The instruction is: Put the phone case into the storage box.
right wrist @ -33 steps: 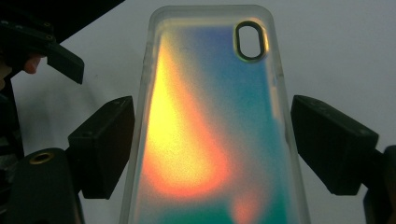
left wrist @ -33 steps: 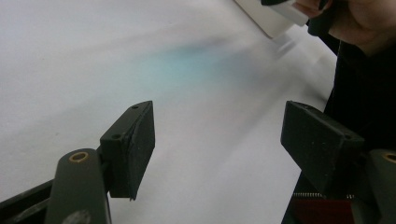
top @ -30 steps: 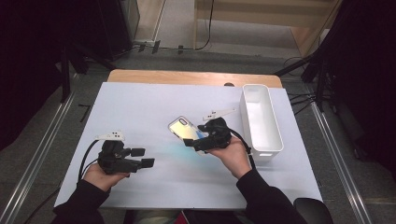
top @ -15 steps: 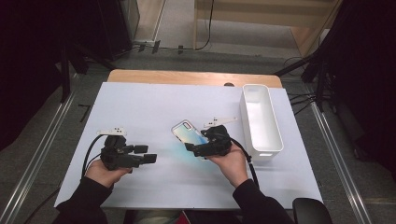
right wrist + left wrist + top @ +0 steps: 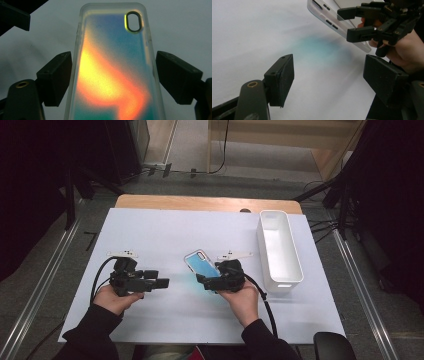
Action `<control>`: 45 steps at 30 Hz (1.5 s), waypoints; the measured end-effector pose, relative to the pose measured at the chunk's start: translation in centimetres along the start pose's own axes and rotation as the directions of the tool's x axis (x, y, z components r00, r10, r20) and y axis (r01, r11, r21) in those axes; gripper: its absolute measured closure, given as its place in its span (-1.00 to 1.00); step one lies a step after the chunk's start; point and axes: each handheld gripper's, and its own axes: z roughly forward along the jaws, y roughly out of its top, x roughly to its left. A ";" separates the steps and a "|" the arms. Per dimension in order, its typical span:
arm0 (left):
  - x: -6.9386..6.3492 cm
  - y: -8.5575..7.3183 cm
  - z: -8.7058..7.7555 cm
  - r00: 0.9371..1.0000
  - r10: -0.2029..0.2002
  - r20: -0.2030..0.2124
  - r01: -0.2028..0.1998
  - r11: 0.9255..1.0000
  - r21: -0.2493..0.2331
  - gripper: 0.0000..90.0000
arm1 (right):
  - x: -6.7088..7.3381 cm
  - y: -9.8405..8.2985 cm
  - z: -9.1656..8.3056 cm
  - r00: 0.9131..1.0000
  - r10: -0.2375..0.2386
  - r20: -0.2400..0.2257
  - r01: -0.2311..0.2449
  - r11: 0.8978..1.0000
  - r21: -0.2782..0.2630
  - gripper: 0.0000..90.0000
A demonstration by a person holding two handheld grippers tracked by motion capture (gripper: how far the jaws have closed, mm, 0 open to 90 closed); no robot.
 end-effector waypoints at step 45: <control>-0.1 5.5 2.3 0.993 -0.097 -0.073 0.099 0.995 0.026 -0.40 | 1.3 -2.0 1.7 0.976 0.215 -0.046 -0.219 0.960 -0.171 -0.66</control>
